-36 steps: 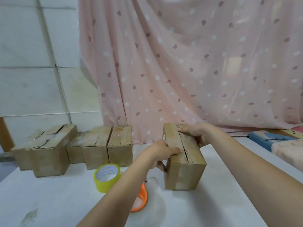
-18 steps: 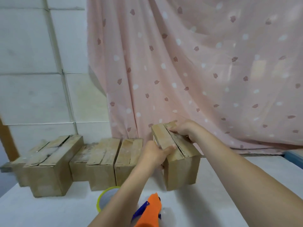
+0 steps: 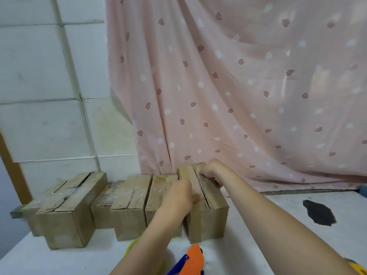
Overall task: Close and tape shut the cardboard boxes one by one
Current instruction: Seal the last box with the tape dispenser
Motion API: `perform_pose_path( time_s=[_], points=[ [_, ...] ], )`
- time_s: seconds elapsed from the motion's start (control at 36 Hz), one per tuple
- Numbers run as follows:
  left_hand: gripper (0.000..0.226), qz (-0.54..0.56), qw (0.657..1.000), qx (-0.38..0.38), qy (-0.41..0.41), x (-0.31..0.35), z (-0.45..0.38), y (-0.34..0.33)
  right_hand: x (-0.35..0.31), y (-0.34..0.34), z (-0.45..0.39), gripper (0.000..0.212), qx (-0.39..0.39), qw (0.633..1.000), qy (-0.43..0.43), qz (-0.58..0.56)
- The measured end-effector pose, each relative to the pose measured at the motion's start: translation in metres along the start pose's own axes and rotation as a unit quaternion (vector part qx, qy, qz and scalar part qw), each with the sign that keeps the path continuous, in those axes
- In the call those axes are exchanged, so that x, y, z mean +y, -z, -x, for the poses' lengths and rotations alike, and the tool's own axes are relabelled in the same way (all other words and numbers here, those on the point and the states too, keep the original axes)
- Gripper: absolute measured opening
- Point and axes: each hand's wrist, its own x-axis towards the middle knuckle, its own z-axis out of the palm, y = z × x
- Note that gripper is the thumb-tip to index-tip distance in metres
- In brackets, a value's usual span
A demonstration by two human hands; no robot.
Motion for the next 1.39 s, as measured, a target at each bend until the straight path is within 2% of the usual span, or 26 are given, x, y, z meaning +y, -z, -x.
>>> perform_pose_path(
  time_s=[0.06,0.11,0.19,0.25,0.31,0.36,0.44,0.5,0.61,0.78,0.83,0.94,1.03,1.19,1.31,1.39],
  points=[
    [0.048,-0.065,0.998,0.017,-0.011,-0.01,0.0,0.001,-0.001,-0.003,0.007,0.016,0.001,1.0,-0.012,0.024],
    [0.057,-0.107,0.993,0.033,-0.025,-0.02,-0.001,0.003,-0.001,-0.007,0.007,0.02,-0.051,0.996,-0.048,0.046],
    [0.052,-0.074,0.997,0.005,-0.019,-0.037,-0.007,0.002,0.004,-0.017,-0.002,0.044,-0.131,0.988,-0.085,0.01],
    [0.054,-0.033,0.999,-0.035,-0.002,-0.045,-0.01,-0.001,0.005,-0.022,-0.009,0.047,-0.132,0.987,-0.092,-0.023],
    [0.059,0.017,0.998,-0.066,0.003,-0.05,-0.009,-0.005,0.004,-0.025,-0.013,0.046,-0.118,0.988,-0.092,-0.03],
    [0.065,0.017,0.997,-0.07,-0.012,-0.053,-0.009,-0.01,0.004,-0.027,-0.013,0.046,-0.099,0.992,-0.079,-0.012],
    [0.098,-0.013,0.996,-0.08,-0.039,-0.058,-0.006,-0.014,0.004,-0.029,-0.013,0.038,-0.034,0.998,-0.048,0.009],
    [0.11,-0.017,0.994,-0.089,-0.058,-0.059,-0.001,-0.013,0.003,-0.029,-0.013,0.028,-0.006,0.999,-0.044,0.027],
    [0.111,-0.023,0.994,-0.075,-0.075,-0.06,0.0,-0.01,-0.001,-0.027,-0.01,0.03,0.012,0.997,-0.047,0.052],
    [0.1,-0.016,0.996,-0.061,-0.056,-0.059,-0.005,-0.013,0.005,-0.042,-0.022,0.043,0.07,0.995,-0.034,-0.055],
    [0.097,-0.025,0.997,-0.053,-0.055,-0.058,-0.004,-0.017,0.005,-0.045,-0.025,0.051,0.047,0.994,-0.047,-0.088],
    [0.098,-0.034,0.997,-0.039,-0.057,-0.064,-0.008,-0.021,0.01,-0.035,-0.043,0.069,-0.071,0.985,-0.093,-0.128],
    [0.094,-0.031,0.997,-0.025,-0.072,-0.067,-0.009,-0.022,0.012,-0.028,-0.049,0.065,-0.092,0.982,-0.09,-0.137],
    [0.088,-0.062,0.996,-0.016,-0.066,-0.064,-0.019,-0.025,0.007,-0.033,-0.036,0.034,-0.021,0.977,-0.034,-0.209],
    [0.099,-0.042,0.997,-0.014,-0.059,-0.065,-0.024,-0.032,0.006,-0.04,-0.041,0.045,0.016,0.979,-0.016,-0.204],
    [0.084,-0.027,0.997,-0.01,-0.066,-0.064,-0.023,-0.033,0.005,-0.042,-0.036,0.051,0.049,0.984,-0.005,-0.173]
  ],
)
